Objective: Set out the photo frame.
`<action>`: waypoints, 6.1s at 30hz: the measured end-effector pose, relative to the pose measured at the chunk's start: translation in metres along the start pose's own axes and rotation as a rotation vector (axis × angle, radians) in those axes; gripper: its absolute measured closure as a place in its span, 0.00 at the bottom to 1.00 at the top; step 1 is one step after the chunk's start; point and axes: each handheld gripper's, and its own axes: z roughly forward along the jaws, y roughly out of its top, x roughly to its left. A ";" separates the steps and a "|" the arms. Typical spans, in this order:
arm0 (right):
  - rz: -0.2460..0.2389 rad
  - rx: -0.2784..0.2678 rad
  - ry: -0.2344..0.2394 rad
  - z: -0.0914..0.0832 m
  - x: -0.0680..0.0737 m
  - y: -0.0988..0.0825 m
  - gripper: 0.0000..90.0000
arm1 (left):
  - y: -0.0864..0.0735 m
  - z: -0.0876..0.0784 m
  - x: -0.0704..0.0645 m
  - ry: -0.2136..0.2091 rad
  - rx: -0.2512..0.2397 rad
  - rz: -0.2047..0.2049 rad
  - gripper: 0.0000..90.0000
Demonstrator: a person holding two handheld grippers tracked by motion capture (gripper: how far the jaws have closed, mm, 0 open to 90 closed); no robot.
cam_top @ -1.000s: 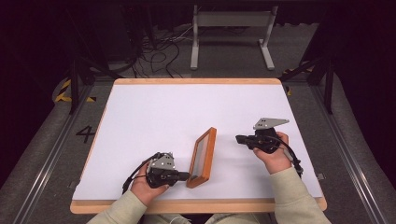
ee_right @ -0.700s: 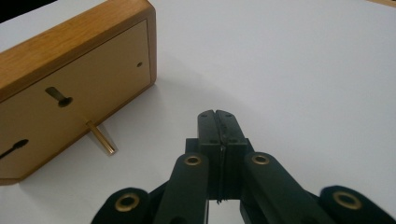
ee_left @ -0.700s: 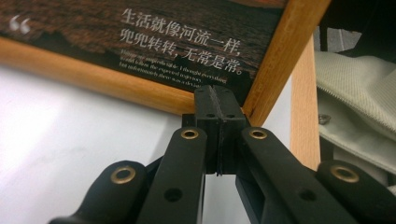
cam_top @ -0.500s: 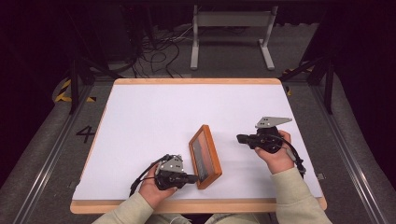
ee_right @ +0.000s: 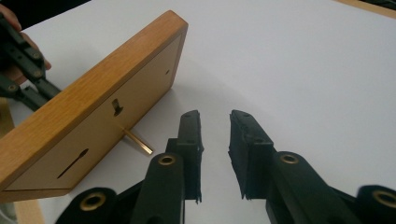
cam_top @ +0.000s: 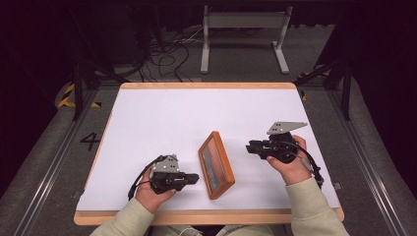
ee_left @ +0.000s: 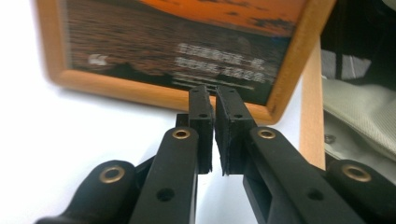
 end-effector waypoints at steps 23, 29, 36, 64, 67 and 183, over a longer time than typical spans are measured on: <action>-0.015 0.082 0.022 -0.010 0.040 0.042 0.46 | -0.011 -0.028 0.022 0.171 -0.027 -0.075 0.73; -0.010 0.157 0.036 -0.001 0.047 0.055 0.41 | -0.015 -0.034 0.027 0.202 -0.031 -0.089 0.70; 0.059 0.213 0.100 0.017 0.050 0.061 0.38 | -0.019 -0.039 0.033 0.229 -0.041 -0.112 0.68; 0.106 0.417 0.100 0.078 0.069 0.049 0.56 | -0.022 -0.036 0.035 0.232 -0.025 -0.113 0.66; 0.112 0.422 0.100 0.080 0.070 0.046 0.57 | -0.022 -0.036 0.035 0.232 -0.024 -0.112 0.66; -0.248 0.113 0.007 0.019 -0.017 0.064 0.06 | -0.033 -0.062 0.034 0.306 -0.052 -0.177 0.41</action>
